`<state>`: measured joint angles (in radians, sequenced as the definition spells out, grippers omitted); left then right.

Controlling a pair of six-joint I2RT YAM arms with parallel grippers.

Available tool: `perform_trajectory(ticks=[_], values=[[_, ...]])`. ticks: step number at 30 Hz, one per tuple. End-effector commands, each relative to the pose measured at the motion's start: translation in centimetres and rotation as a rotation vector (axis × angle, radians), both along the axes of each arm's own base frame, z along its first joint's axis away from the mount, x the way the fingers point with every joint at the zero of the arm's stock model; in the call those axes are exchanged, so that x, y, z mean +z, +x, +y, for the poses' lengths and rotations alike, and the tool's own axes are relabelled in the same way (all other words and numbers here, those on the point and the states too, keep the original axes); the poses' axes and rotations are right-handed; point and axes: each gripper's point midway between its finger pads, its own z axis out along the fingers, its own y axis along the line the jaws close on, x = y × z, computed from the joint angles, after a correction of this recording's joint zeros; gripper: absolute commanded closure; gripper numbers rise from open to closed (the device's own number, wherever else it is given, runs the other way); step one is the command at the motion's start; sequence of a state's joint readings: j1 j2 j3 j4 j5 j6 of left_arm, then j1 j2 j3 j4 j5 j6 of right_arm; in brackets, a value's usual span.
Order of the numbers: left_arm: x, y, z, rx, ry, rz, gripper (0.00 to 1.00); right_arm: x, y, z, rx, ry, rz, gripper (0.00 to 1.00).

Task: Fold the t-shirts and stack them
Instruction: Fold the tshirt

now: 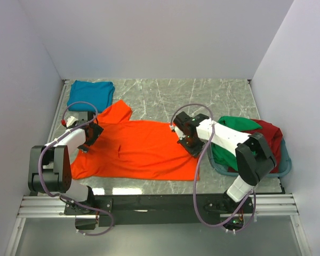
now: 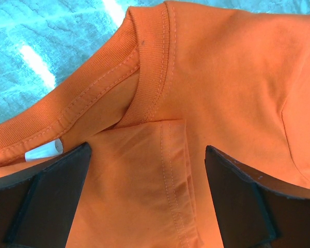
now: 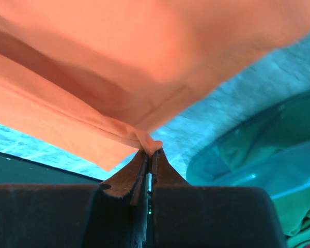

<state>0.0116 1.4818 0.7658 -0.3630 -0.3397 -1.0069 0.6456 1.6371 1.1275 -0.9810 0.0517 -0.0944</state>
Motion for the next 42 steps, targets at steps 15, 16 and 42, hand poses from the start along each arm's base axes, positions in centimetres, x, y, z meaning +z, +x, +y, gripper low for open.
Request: perform_trajectory(ticks=[15, 16, 42], values=[[0.0, 0.3, 0.1, 0.008, -0.015, -0.001, 0.01, -0.8, -1.6, -2.7, -0.003, 0.008, 0.113, 0.31], [0.2, 0.4, 0.0, 0.004, -0.016, -0.008, 0.01, -0.1, -1.2, -2.3, -0.003, 0.032, 0.085, 0.28], [2.6, -4.4, -3.5, -0.086, -0.122, -0.120, 0.00, 0.9, -3.7, 9.0, -0.547, 0.661, -0.217, 0.10]])
